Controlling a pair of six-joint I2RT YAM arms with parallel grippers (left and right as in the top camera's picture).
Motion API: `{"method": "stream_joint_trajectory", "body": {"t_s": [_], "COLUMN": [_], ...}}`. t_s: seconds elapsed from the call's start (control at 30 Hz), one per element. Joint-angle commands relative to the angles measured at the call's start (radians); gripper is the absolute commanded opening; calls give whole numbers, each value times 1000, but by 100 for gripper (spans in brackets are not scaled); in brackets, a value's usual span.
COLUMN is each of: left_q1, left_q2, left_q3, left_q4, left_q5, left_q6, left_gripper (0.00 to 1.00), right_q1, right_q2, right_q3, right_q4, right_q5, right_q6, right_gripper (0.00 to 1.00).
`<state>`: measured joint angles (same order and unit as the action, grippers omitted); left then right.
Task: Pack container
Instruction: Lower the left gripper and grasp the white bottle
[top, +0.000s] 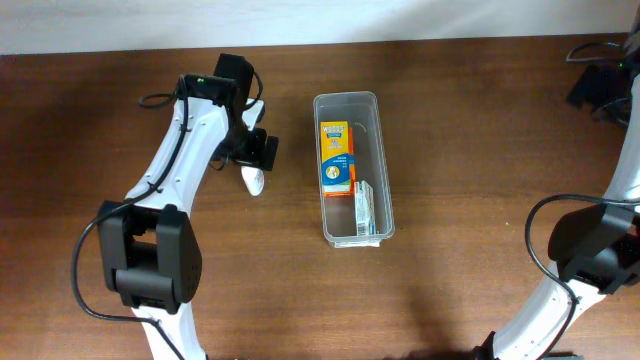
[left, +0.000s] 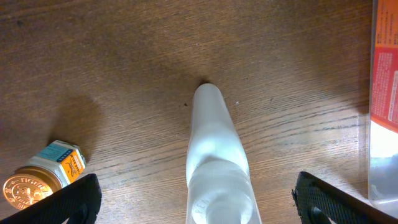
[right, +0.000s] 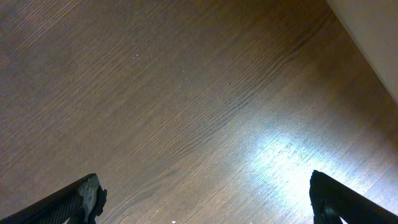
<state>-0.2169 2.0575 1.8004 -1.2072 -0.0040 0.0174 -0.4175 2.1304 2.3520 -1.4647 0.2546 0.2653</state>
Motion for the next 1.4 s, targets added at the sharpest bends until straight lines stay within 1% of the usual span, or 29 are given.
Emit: {"method": "stream_joint_trajectory", "body": {"t_s": [0.0,0.27,0.8,0.83,0.87,0.9,0.93,1.03,1.1,1.37], "left_q1": [3,3,3,3,3,3,3,3,3,2], "left_q2": [30,81,86,86,86,86,86,86,86,86], "left_q3": [17,17,17,17,17,17,17,17,17,17], "left_q4": [-4,-35,-23,-24,-23,-23,-23,-24,-24,-24], "left_q5": [16,15,15,15,15,14,14,15,15,15], "left_q6": [-18,-18,-17,-17,-17,-17,-17,-17,-17,-18], "left_gripper": [99,100,99,97,91,89,83,76,66,49], "right_q1": [-8,-8,-8,-8,-8,-8,-8,-8,-8,-8], "right_q2": [3,3,3,3,3,3,3,3,3,3], "right_q3": [7,7,7,7,7,7,7,7,7,7], "right_q4": [0,0,0,0,0,0,0,0,0,0], "right_q5": [19,19,19,19,19,19,19,19,19,19], "right_q6": [4,4,4,4,4,4,4,4,4,4], "right_gripper": [98,98,98,98,98,98,98,98,98,98]}}
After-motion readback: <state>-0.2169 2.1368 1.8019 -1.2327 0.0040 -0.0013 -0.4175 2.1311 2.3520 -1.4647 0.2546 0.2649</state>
